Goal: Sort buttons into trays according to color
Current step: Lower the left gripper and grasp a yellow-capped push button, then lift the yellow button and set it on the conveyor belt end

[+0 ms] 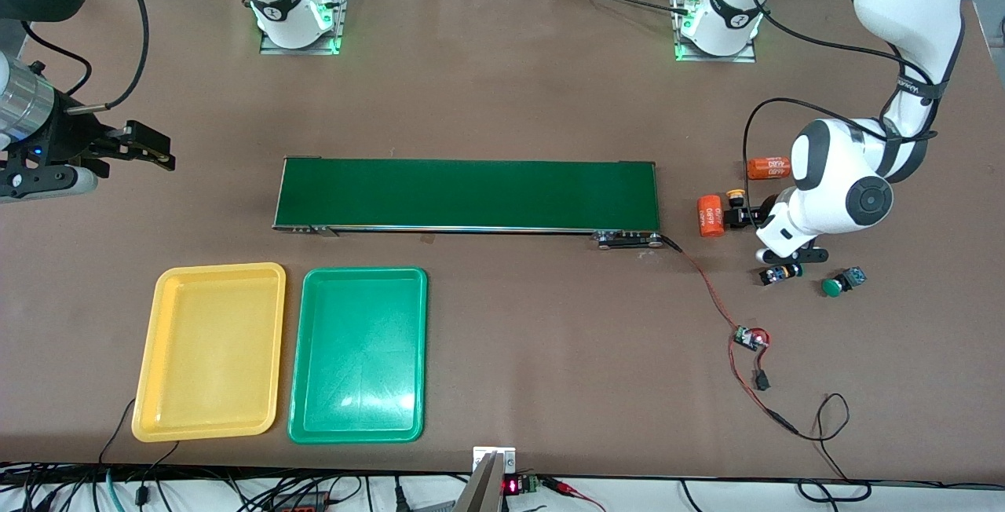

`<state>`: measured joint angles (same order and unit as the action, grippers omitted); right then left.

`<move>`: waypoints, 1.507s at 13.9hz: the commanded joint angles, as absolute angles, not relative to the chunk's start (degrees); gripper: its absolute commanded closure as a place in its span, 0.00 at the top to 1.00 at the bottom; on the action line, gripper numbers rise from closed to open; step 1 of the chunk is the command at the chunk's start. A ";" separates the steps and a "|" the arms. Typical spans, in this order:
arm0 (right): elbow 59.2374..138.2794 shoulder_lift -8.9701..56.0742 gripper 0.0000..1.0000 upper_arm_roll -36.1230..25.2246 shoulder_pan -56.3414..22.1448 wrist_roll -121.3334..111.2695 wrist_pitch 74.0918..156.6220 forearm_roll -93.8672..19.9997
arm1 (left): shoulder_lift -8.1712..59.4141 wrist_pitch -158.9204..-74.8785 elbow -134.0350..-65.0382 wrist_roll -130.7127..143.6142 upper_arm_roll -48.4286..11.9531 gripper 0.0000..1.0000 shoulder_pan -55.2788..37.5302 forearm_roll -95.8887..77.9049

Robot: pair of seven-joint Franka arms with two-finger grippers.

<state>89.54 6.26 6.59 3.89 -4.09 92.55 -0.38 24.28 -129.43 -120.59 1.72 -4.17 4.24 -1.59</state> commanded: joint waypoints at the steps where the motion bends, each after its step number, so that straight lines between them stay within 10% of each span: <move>1: 90.26 5.63 1.00 6.59 4.31 -4.31 92.90 -1.49 | 24.34 -129.99 -120.85 0.97 -5.18 1.00 4.92 -2.55; 21: 90.26 5.63 1.00 6.59 4.31 -4.31 92.81 -1.58 | 25.22 -129.29 -121.55 0.18 -5.36 1.00 7.56 -2.46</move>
<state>89.54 6.26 6.59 3.90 -4.09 92.55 -0.39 25.48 -129.41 -121.02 1.59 -4.67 6.93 -1.59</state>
